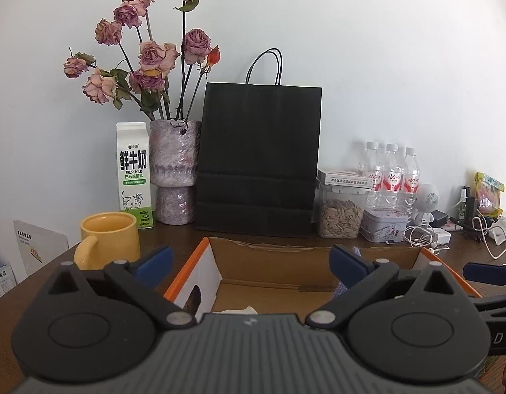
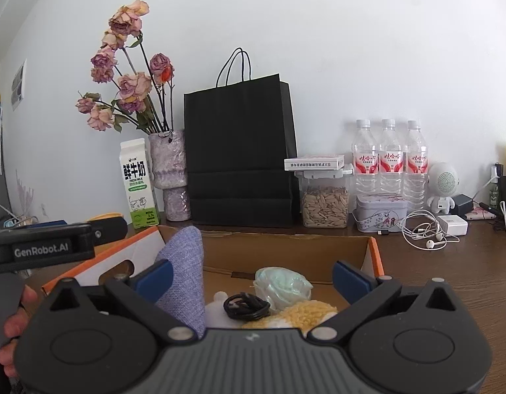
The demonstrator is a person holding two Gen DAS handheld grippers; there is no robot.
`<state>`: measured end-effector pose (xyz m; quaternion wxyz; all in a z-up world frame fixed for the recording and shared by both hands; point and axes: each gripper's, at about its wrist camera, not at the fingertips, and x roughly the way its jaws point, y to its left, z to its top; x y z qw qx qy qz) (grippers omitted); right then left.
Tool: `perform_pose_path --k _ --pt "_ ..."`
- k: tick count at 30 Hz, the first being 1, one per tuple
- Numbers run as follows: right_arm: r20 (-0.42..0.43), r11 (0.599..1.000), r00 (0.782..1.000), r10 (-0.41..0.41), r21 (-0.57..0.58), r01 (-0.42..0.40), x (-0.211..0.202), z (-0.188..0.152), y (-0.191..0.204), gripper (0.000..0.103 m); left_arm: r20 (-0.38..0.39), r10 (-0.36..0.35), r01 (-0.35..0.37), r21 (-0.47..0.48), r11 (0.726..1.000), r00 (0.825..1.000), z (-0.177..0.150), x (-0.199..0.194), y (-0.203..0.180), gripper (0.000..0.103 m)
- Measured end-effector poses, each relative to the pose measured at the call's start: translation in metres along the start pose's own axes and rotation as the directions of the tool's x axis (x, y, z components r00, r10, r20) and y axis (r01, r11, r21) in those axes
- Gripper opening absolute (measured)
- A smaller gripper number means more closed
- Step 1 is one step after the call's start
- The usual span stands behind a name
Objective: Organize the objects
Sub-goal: 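Lift both open tools up out of the box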
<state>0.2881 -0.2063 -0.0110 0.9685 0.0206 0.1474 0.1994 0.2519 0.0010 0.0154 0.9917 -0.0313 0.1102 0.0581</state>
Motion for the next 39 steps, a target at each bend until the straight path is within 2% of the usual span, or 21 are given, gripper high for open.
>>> perform_pose_path --k 18,32,39 --pt "0.02 0.999 0.999 -0.051 0.007 0.051 -0.016 0.003 0.0 0.103 -0.016 -0.016 0.016 -0.002 1.0 1.0 -0.006 -0.012 0.003 0.103" --pt "0.042 0.997 0.997 -0.067 -0.042 0.069 -0.055 -0.009 0.01 0.103 0.001 0.002 -0.002 -0.013 1.0 1.0 -0.012 -0.042 0.018 0.103" --pt "0.032 0.995 0.999 -0.044 -0.088 0.047 -0.079 -0.015 0.021 0.103 -0.022 -0.054 0.054 -0.018 0.998 0.998 -0.012 -0.064 0.02 0.103"
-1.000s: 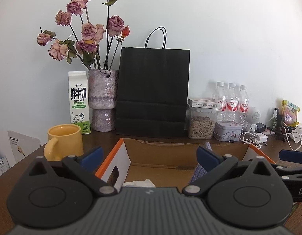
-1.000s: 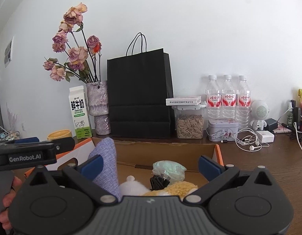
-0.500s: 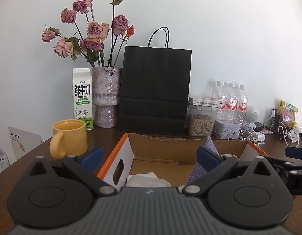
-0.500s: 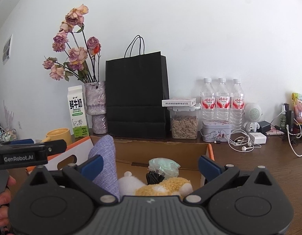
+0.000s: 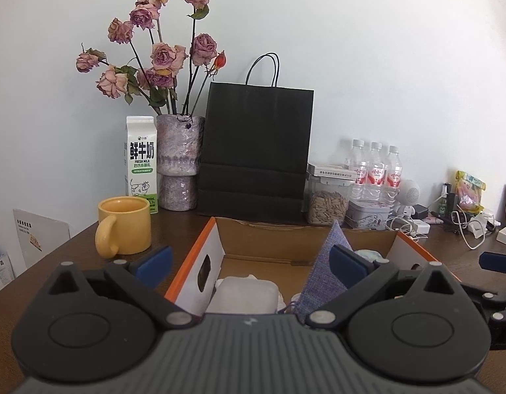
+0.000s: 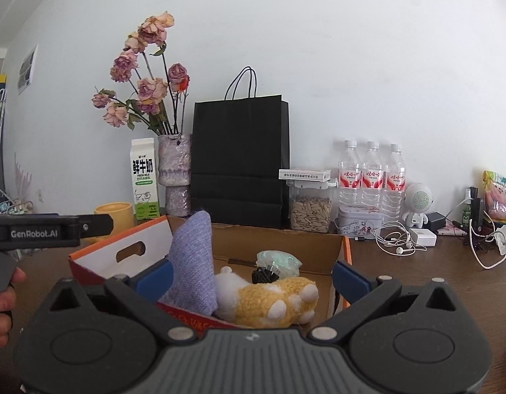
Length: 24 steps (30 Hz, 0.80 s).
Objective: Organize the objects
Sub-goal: 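Lift both open tools up out of the box, then move both tools back to the table, right tool over the navy case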
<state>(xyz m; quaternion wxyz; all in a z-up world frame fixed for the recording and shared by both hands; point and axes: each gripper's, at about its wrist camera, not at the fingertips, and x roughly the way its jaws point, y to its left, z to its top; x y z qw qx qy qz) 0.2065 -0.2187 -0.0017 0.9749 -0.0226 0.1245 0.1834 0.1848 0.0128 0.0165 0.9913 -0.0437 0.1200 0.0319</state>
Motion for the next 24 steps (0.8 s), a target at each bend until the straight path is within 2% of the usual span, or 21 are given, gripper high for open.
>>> perform_pose_path --k 7,12,24 --pt "-0.049 0.998 0.999 0.014 -0.063 -0.017 -0.017 -0.01 0.019 0.103 -0.02 -0.037 0.037 0.007 0.999 0.999 -0.001 -0.024 0.006 0.103" --pt "-0.066 0.997 0.997 0.035 -0.065 -0.039 -0.032 -0.016 0.026 0.103 -0.03 -0.031 0.032 0.018 0.999 0.999 -0.007 -0.042 0.014 0.103" --pt "-0.122 0.998 0.992 0.03 -0.053 -0.037 -0.063 -0.034 0.035 0.103 -0.094 0.033 -0.031 0.027 0.999 0.995 -0.021 -0.085 0.049 0.103"
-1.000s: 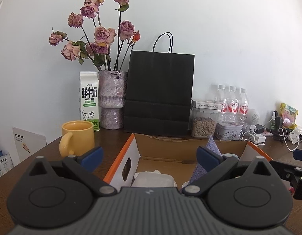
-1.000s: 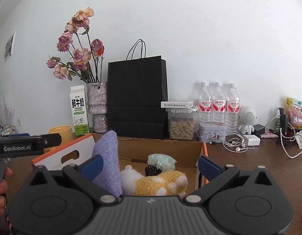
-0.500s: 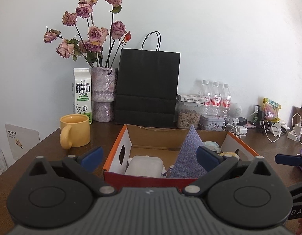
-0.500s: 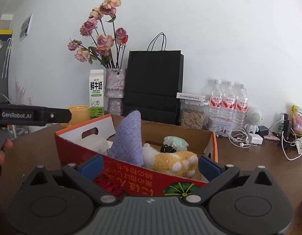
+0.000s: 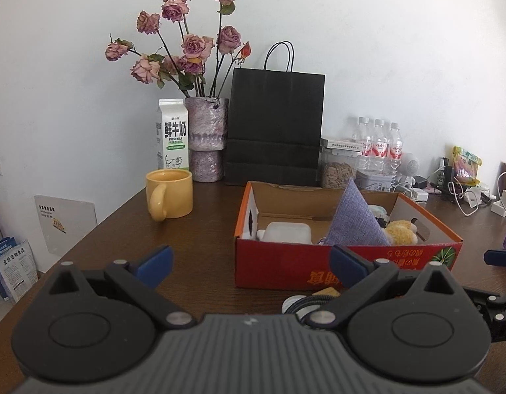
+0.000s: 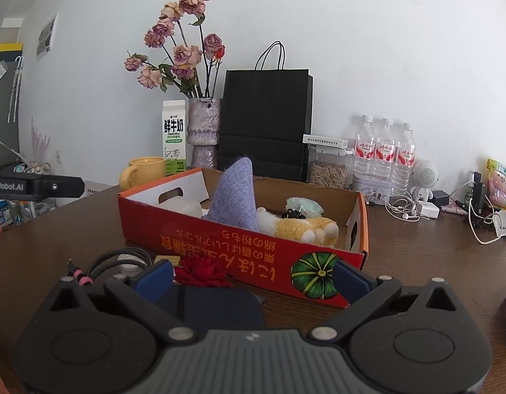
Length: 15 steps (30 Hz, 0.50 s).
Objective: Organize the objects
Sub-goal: 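Move both tools back to the table, right tool over the navy case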
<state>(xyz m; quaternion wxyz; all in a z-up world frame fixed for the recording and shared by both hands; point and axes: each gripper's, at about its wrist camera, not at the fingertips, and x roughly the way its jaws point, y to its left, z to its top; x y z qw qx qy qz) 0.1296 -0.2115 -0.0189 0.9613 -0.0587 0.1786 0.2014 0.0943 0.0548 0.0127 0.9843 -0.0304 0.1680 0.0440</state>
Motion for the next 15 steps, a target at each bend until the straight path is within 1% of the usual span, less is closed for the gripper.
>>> perform_pose_path --k 3,8,13,15 --pt "-0.023 1.0 1.0 0.008 0.011 -0.008 -0.003 -0.005 0.003 0.103 -0.034 0.024 -0.023 0.002 1.0 0.999 -0.007 -0.005 0.008 0.103" --pt "-0.069 0.999 0.996 0.052 0.014 -0.051 0.0 -0.009 0.017 0.103 -0.073 0.038 -0.039 -0.012 0.999 0.997 -0.016 -0.01 0.019 0.103" --pt "-0.102 0.994 0.989 0.105 0.002 -0.106 0.014 0.0 0.043 0.103 -0.107 0.045 -0.048 -0.022 0.999 0.993 -0.02 -0.009 0.021 0.103" --pt "-0.121 0.994 0.986 0.111 0.009 -0.111 0.024 0.005 0.054 0.103 -0.121 0.049 -0.052 -0.022 0.998 0.991 -0.021 -0.008 0.02 0.103"
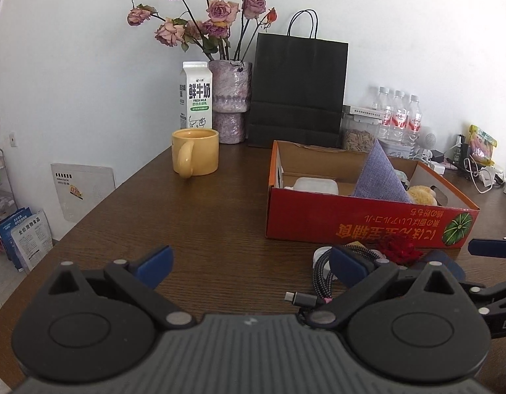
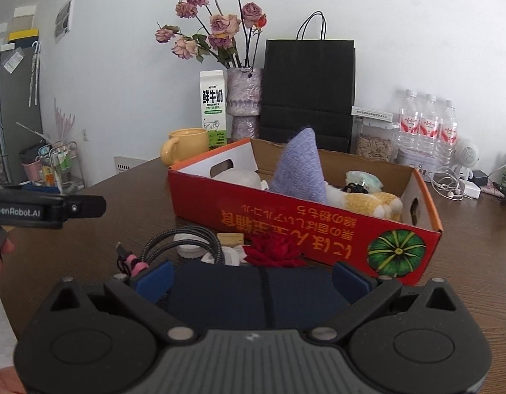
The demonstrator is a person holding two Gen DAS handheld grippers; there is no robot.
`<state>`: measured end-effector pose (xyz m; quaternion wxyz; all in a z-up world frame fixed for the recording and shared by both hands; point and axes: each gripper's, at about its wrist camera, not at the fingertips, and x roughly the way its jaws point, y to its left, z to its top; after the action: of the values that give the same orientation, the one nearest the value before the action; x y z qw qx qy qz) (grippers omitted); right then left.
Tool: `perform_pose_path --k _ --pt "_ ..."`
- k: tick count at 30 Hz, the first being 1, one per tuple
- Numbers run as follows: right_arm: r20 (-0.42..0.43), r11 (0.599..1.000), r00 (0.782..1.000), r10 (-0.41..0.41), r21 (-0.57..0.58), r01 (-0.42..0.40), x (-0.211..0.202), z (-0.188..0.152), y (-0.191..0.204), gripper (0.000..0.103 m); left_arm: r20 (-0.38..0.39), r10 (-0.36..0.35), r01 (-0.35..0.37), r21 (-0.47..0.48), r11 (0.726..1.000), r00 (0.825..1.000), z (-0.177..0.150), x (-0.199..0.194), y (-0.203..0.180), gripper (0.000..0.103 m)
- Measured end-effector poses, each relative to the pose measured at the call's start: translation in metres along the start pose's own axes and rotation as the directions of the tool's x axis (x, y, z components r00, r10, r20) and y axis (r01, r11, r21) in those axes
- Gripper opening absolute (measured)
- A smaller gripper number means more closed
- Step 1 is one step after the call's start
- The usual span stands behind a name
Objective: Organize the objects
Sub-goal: 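Move both tools back to the table, right tool over the navy case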
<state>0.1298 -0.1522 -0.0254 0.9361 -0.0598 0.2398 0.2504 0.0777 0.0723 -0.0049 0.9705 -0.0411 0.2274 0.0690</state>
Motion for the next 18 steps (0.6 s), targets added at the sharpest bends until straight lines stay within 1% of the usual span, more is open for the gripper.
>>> perform_pose_path --k 4,5,7,8,10,12,18 --pt "-0.045 1.0 0.999 -0.004 0.015 0.004 0.02 0.008 0.016 0.103 -0.018 -0.007 0.007 0.006 1.0 1.0 -0.002 0.002 -0.003 0.103" --pt "-0.054 1.0 0.998 -0.019 0.006 0.019 0.023 0.007 0.02 0.1 -0.022 -0.01 0.01 0.006 1.0 1.0 -0.003 0.002 -0.004 0.103" --pt "-0.063 0.999 0.997 -0.041 -0.017 0.04 0.026 0.004 0.026 0.079 -0.029 -0.012 0.012 0.005 1.0 0.999 -0.004 0.003 -0.004 0.103" --pt "-0.07 0.999 0.997 -0.029 -0.026 0.027 0.026 0.002 0.027 0.065 -0.032 -0.012 0.012 0.004 1.0 0.999 -0.005 0.004 -0.004 0.103" --pt "-0.07 0.999 0.997 -0.011 -0.049 0.008 0.021 -0.001 0.029 0.062 -0.034 -0.011 0.011 0.0 1.0 0.999 -0.006 0.003 -0.003 0.103" --pt "-0.069 0.997 0.998 0.007 -0.07 -0.012 0.014 -0.004 0.029 0.053 -0.033 -0.008 0.007 -0.004 1.0 0.999 -0.006 0.002 -0.001 0.103" --pt "-0.091 0.995 0.995 0.031 -0.088 -0.039 -0.012 -0.018 0.014 0.047 -0.035 0.002 -0.002 -0.008 1.0 0.999 -0.006 0.0 0.002 0.103"
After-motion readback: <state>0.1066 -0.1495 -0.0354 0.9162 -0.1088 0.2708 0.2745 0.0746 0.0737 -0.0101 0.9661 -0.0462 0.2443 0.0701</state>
